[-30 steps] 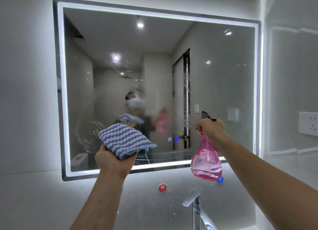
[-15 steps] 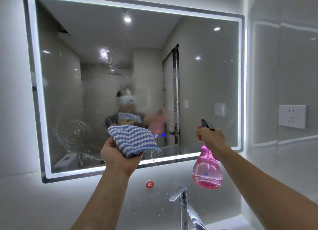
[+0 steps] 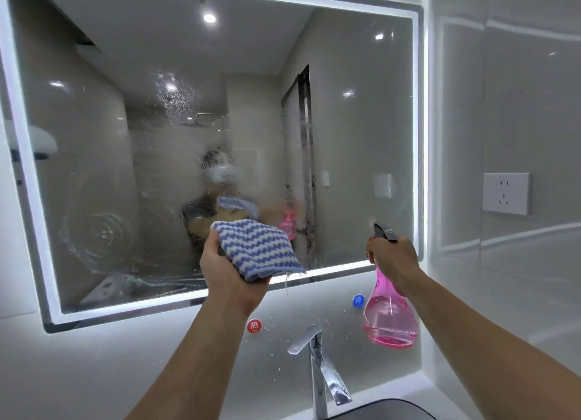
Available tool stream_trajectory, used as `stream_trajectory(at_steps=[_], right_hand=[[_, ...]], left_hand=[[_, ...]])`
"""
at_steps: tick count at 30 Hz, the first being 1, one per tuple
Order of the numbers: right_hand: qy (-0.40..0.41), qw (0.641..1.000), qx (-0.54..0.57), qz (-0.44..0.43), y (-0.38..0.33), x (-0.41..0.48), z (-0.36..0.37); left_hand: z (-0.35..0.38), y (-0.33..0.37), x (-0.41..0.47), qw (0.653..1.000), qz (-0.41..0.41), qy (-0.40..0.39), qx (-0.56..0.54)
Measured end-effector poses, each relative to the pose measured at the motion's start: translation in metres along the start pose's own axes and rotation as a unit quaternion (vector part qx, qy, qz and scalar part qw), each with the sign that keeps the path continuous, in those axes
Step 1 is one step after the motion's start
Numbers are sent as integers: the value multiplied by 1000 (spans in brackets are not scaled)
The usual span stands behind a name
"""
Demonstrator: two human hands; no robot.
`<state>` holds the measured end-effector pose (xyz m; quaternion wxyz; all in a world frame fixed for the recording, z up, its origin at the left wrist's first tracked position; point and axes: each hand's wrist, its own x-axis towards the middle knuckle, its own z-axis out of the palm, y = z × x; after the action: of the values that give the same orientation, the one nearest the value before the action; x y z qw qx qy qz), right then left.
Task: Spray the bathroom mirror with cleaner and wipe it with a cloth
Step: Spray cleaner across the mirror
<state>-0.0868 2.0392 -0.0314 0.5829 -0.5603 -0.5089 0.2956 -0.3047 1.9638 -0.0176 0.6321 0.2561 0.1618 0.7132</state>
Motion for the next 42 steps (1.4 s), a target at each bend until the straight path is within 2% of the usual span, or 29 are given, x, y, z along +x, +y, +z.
stream_trajectory(at_steps=[7, 17, 22, 25, 35, 42], right_hand=[[11, 999, 12, 29, 15, 8, -9], [75, 994, 53, 64, 17, 41, -61], [92, 995, 9, 34, 13, 47, -80], [101, 994, 21, 36, 13, 48, -85], [-3, 999, 44, -21, -14, 34, -50], [-89, 991, 78, -57, -55, 1, 17]], left_hand=[[11, -37, 2, 999, -29, 4, 20], [8, -38, 6, 1000, -5, -14, 18], [9, -41, 5, 1000, -16, -17, 12], [8, -41, 7, 1000, -19, -21, 6], [5, -27, 1, 1000, -3, -15, 18], [-13, 9, -13, 997, 23, 49, 50]])
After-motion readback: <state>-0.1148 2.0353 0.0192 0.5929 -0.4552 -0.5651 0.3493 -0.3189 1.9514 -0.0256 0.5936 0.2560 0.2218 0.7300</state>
